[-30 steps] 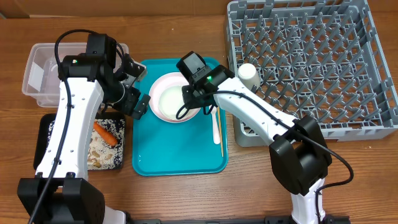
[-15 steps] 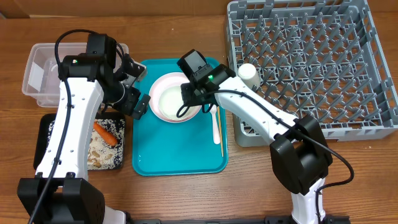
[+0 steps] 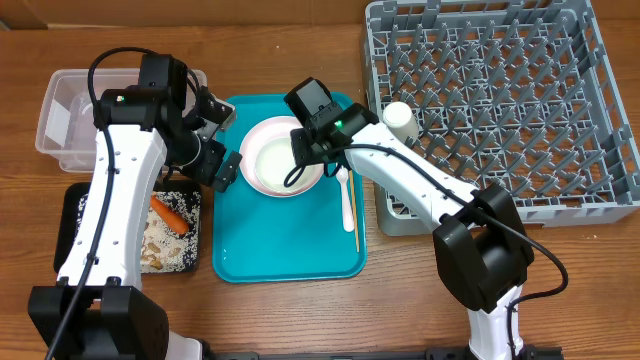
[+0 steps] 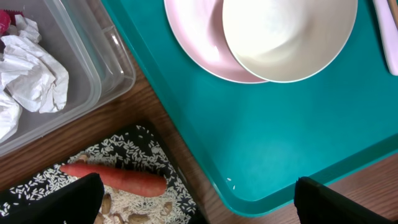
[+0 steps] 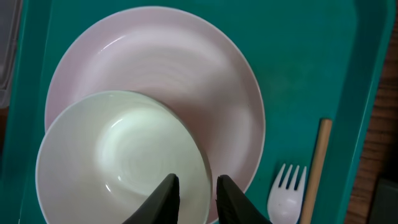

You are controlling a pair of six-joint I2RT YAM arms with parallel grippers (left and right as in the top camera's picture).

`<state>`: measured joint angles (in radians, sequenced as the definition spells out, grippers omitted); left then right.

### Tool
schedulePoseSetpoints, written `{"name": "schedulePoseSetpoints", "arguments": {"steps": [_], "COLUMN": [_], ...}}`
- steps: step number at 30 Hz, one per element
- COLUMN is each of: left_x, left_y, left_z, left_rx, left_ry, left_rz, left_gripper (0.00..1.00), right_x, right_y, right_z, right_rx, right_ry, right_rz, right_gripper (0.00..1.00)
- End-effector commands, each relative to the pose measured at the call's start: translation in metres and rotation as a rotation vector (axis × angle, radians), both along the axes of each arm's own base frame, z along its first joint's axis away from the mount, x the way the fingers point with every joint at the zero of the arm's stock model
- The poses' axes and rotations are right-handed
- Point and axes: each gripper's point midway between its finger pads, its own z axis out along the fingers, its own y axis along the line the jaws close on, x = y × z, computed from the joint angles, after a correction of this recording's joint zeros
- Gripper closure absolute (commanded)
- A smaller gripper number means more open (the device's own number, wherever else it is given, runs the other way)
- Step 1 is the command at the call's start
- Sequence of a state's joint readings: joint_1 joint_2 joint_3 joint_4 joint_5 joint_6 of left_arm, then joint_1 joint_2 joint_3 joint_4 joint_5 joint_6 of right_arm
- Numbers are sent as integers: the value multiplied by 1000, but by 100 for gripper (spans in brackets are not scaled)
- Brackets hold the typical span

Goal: Sort waste into correct bins and load items into the dishwasher

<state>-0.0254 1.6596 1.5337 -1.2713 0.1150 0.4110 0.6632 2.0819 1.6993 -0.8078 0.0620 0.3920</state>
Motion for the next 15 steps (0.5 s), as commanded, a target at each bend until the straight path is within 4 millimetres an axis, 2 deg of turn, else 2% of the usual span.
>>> {"name": "schedulePoseSetpoints", "arguments": {"steps": [1,7,15], "left_x": [2,2,2], "left_y": [2,2,2], "left_z": [8,8,8], "left_rx": [2,2,2], "left_ry": [-26,-26,-26], "left_rz": [5,5,5], "left_gripper": [0,0,0], "right_x": [1,-4,-1], "right_y": [-7,-10,-8], "right_z": [-11,-21,-20], "right_rx": [-29,-41,-32], "right_ry": [-4,12,1], "right_rz": [-15,-15,-15], "right_gripper": [76,76,76]}}
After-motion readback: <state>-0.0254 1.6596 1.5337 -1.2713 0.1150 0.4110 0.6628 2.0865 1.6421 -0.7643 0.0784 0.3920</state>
